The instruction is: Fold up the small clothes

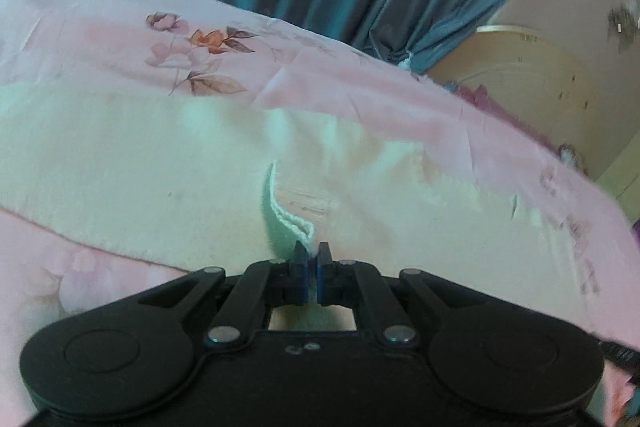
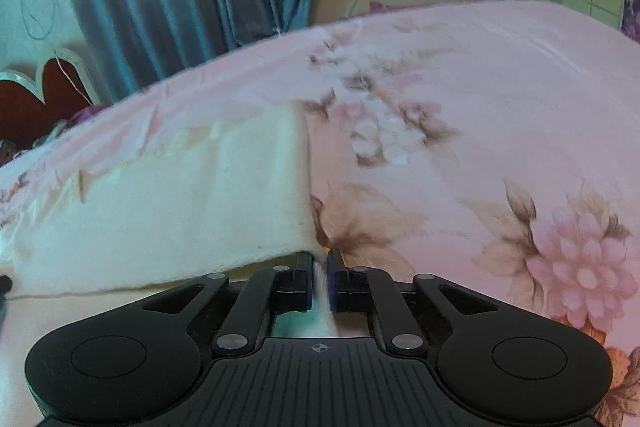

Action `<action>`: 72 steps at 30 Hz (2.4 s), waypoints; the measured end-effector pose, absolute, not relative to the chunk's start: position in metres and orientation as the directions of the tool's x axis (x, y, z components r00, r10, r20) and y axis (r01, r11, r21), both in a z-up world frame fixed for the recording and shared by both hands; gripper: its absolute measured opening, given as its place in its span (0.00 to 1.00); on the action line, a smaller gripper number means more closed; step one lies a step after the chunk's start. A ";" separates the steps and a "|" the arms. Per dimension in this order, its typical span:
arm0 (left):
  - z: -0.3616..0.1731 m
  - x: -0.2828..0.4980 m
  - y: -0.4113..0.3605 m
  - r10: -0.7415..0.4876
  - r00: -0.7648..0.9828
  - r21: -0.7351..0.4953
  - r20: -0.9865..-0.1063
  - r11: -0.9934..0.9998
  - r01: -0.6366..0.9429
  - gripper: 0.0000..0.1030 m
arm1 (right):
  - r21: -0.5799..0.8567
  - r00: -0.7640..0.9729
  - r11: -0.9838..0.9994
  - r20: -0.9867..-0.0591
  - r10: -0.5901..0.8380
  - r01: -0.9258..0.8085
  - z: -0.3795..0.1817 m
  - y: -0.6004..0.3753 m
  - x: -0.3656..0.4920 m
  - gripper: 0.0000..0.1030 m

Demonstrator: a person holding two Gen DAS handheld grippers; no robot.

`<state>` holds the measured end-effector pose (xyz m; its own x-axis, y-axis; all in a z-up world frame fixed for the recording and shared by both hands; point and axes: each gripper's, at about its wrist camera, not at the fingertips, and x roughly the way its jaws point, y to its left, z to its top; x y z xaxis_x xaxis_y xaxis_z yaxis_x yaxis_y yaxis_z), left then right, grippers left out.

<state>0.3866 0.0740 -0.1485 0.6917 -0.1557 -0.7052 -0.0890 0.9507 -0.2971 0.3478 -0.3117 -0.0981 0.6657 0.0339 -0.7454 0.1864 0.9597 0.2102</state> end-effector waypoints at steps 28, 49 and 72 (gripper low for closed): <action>-0.134 0.405 0.032 -0.051 0.746 -0.073 -0.664 0.997 0.002 0.65 | 0.347 0.663 0.916 -0.737 0.134 0.201 -0.093 -0.333 0.454 0.56; -0.136 0.397 0.060 -0.004 0.692 -0.089 -0.722 0.992 -0.087 0.72 | 0.126 0.718 0.992 -0.690 0.089 -0.002 -0.066 -0.284 0.422 0.46; -0.119 0.332 0.230 0.203 0.618 -0.119 -0.759 0.891 -0.439 0.75 | 0.217 0.596 0.916 -0.704 0.386 -0.337 -0.062 -0.083 0.389 0.46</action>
